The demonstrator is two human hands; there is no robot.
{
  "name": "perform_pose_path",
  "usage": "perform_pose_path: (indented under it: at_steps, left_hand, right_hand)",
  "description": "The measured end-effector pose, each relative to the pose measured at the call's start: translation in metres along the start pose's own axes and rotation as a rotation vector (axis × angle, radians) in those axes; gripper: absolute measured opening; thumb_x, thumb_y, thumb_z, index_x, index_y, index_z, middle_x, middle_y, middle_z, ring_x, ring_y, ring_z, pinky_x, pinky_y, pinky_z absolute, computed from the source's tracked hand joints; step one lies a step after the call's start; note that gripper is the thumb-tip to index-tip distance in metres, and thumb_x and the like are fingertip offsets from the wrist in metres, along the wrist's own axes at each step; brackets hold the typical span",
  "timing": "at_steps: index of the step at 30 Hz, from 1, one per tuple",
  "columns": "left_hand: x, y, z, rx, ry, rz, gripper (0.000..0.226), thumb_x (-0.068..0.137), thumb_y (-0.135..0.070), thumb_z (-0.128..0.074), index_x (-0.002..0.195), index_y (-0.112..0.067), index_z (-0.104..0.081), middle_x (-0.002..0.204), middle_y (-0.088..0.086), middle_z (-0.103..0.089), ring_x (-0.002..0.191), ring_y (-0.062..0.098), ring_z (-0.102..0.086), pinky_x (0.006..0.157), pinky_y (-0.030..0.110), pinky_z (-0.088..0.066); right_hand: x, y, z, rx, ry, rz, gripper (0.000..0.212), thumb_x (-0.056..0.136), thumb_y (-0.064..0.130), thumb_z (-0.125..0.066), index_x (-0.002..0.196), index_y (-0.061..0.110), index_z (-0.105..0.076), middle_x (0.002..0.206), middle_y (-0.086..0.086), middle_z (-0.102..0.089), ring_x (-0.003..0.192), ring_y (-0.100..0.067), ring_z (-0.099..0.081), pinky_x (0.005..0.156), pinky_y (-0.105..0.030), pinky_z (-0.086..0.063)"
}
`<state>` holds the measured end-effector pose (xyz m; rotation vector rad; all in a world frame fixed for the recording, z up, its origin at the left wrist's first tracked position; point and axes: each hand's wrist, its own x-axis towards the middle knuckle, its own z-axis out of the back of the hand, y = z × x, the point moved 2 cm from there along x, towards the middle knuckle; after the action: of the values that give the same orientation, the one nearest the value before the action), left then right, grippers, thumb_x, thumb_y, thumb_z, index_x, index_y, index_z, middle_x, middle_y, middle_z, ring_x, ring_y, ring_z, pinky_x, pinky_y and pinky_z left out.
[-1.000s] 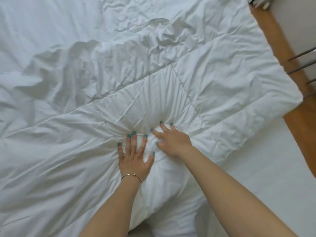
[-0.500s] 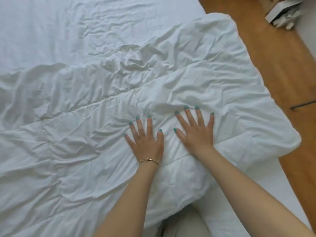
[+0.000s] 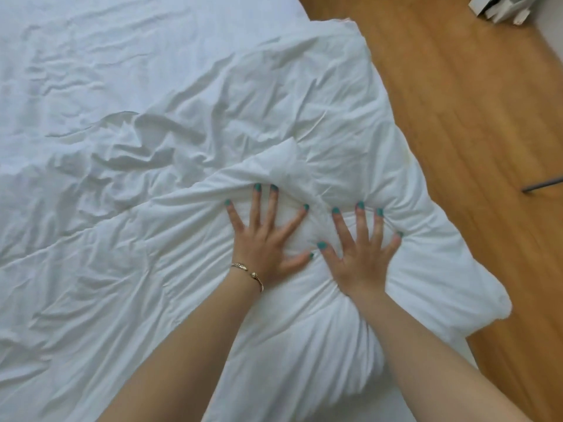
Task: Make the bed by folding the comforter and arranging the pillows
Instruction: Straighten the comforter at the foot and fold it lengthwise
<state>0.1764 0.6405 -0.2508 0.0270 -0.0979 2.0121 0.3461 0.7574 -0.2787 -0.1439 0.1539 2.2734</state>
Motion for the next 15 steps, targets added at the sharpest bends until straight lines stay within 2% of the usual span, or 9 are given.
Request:
perform_pose_path:
  at_steps: [2, 5, 8, 15]
  left_hand:
    - [0.011, 0.007, -0.005, -0.007, -0.036, -0.052, 0.085, 0.073, -0.086, -0.037, 0.148, -0.045, -0.029, 0.159, 0.016, -0.017, 0.147, 0.041, -0.01, 0.104, 0.077, -0.005]
    - [0.015, 0.008, -0.016, -0.034, -0.018, -0.031, 0.087, 0.075, -0.083, -0.038, 0.15, -0.04, -0.026, 0.16, 0.016, -0.013, 0.148, 0.036, -0.009, 0.108, 0.073, -0.003]
    - [0.014, 0.008, -0.03, -0.068, 0.024, -0.02, 0.087, 0.075, -0.08, -0.039, 0.151, -0.04, -0.024, 0.161, 0.015, -0.011, 0.149, 0.032, -0.007, 0.112, 0.067, -0.004]
    - [0.018, 0.013, -0.042, -0.072, 0.048, -0.014, 0.083, 0.077, -0.078, -0.039, 0.15, -0.04, -0.023, 0.16, 0.014, -0.013, 0.149, 0.031, -0.008, 0.114, 0.063, 0.0]
  right_hand:
    - [0.006, -0.004, -0.013, 0.024, -0.041, 0.009, 0.068, 0.091, 0.072, -0.028, 0.152, 0.043, -0.019, 0.163, -0.002, -0.014, 0.149, -0.034, -0.01, 0.106, -0.072, -0.009]
    - [0.012, -0.006, -0.03, 0.087, -0.1, 0.018, 0.067, 0.091, 0.07, -0.026, 0.152, 0.043, -0.019, 0.162, -0.002, -0.015, 0.148, -0.035, -0.011, 0.108, -0.07, -0.005]
    - [0.015, -0.004, -0.034, 0.109, -0.09, 0.021, 0.067, 0.09, 0.069, -0.025, 0.152, 0.043, -0.016, 0.162, -0.003, -0.014, 0.148, -0.035, -0.011, 0.11, -0.068, -0.002]
    - [0.019, -0.002, -0.029, 0.081, -0.028, -0.02, 0.067, 0.09, 0.072, -0.018, 0.152, 0.045, -0.01, 0.16, -0.003, -0.015, 0.146, -0.035, -0.011, 0.109, -0.068, -0.006]
